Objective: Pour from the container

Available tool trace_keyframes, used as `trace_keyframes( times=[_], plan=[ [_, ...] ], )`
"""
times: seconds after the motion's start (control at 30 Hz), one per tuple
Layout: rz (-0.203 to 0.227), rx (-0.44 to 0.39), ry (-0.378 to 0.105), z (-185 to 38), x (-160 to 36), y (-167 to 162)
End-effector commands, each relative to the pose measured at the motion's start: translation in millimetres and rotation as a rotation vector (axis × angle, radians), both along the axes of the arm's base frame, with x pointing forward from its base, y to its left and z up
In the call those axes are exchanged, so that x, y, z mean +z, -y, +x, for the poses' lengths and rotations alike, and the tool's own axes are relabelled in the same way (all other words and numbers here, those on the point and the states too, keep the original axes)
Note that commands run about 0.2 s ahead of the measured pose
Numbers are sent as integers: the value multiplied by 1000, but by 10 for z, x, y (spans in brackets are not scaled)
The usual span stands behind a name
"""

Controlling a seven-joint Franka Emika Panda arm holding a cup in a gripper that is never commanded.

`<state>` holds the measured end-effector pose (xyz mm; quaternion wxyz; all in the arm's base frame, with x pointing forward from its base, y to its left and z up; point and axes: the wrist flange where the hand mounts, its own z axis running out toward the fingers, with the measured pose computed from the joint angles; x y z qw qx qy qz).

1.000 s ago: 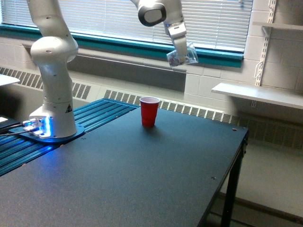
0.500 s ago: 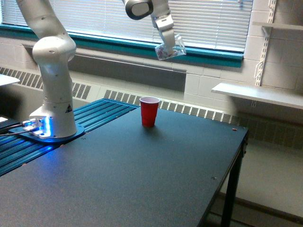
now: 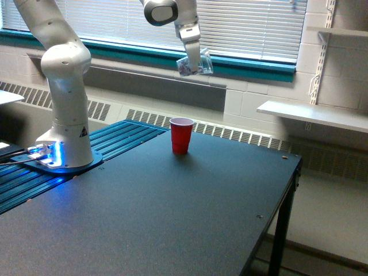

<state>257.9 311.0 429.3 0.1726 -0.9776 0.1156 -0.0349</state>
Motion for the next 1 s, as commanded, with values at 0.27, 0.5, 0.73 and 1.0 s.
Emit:
trace_keyframes(
  times=[0.27, 0.5, 0.73, 1.0],
  plan=[
    [-32, -97, -97, -192, -172, 292],
    [-47, -88, -140, -338, -331, 308],
    [-49, -87, -161, -427, -414, 318],
    [-51, -95, -172, -499, -464, 340]
  ],
)
